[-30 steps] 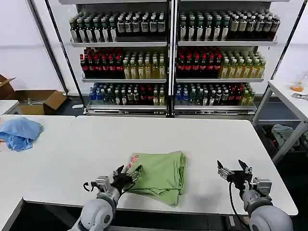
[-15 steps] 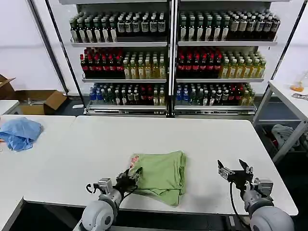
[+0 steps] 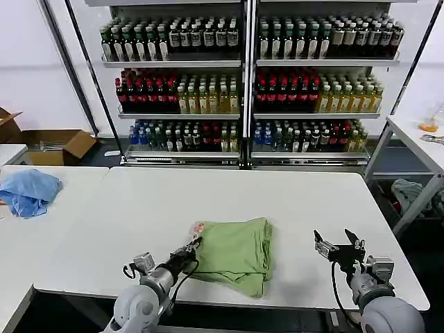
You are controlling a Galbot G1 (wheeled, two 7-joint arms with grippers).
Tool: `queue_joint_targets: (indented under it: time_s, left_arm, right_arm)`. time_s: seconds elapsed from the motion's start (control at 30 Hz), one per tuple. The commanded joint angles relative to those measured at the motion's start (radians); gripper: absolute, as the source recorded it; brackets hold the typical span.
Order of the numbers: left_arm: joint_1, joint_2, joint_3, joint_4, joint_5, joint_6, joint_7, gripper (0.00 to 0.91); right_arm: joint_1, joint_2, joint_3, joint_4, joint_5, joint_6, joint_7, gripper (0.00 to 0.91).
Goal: Fold and organize the clothes.
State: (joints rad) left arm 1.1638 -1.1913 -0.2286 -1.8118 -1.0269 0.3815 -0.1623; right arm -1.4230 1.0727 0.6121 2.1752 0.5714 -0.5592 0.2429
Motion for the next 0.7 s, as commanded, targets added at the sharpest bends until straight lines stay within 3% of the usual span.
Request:
queue_joint_targets:
  time_s: [0.03,0.17,0.3,0.57,0.7]
  left_arm:
    - [0.006,-0.004,-0.086,-0.015,-0.279,0.002,0.012,0.02]
    - [0.006,0.017,-0.16,-0.017,-0.317,0.015,0.009,0.02]
    - [0.001,0.08,-0.322,-0.019,-0.322,0.019,0.007,0.02]
    - [-0.054,0.34,-0.656,-0.052,-0.264,0.136,0.065,0.02]
    - [-0.089,0.453,-0.656,-0.086,-0.19,0.182,0.127,0.02]
  right_arm:
    - [0.001,-0.001,0.002,-0.001,0.001,0.0,0.001,0.907]
    - [0.002,-0.004,0.008,-0.001,0.005,0.0,0.001,0.907]
    - [0.008,-0.005,0.013,-0.003,0.012,0.0,0.001,0.907]
    - [0.047,-0.005,0.007,-0.01,0.026,0.0,-0.001,0.907]
    - [0.049,-0.002,0.004,-0.005,0.027,0.001,-0.002,0.907]
